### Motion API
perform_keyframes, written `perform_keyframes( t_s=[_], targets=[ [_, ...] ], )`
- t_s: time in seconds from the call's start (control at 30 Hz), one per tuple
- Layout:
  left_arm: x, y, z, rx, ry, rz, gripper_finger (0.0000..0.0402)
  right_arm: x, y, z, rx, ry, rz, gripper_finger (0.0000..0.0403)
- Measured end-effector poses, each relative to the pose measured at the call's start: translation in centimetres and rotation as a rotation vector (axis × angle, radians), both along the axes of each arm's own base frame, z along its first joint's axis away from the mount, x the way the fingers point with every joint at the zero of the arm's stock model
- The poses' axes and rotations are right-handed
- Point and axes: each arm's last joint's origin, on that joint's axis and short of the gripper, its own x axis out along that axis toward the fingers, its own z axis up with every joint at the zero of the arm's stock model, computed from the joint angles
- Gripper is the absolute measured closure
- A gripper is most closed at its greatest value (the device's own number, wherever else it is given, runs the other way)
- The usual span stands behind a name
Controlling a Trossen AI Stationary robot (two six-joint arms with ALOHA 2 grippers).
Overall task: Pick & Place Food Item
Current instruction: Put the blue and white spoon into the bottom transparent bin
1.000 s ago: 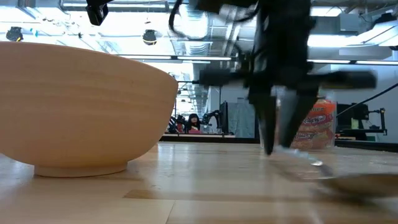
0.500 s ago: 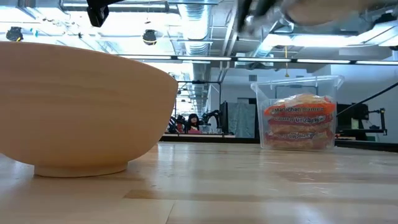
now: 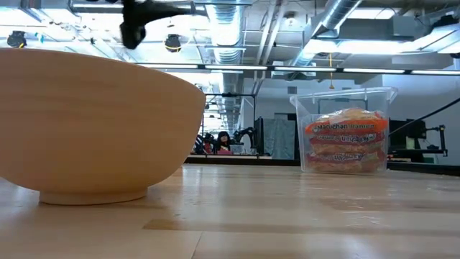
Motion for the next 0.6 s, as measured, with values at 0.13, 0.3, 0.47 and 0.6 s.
perform_keyframes(
  t_s=[0.13, 0.3, 0.47, 0.6],
  targets=[
    [1.8, -0.4, -0.6, -0.029, -0.074, 0.011, 0.0168, 1.4, -1.3, 0.9, -0.031, -0.030, 0.079, 0.0369],
    [3.3, -0.2, -0.8, -0.084, -0.117, 0.044, 0.0164, 2.3, -2.6, 1.5, -0.055, -0.032, 0.143, 0.0369],
    [3.4, 0.1, -0.4, -0.104, -0.160, 0.031, 0.0171, 2.1, -3.4, 2.7, -0.059, -0.042, 0.206, 0.0369],
    [3.6, 0.5, -0.2, -0.121, -0.168, 0.001, 0.0171, 2.4, -3.7, 3.0, -0.077, -0.033, 0.278, 0.0369]
  ],
)
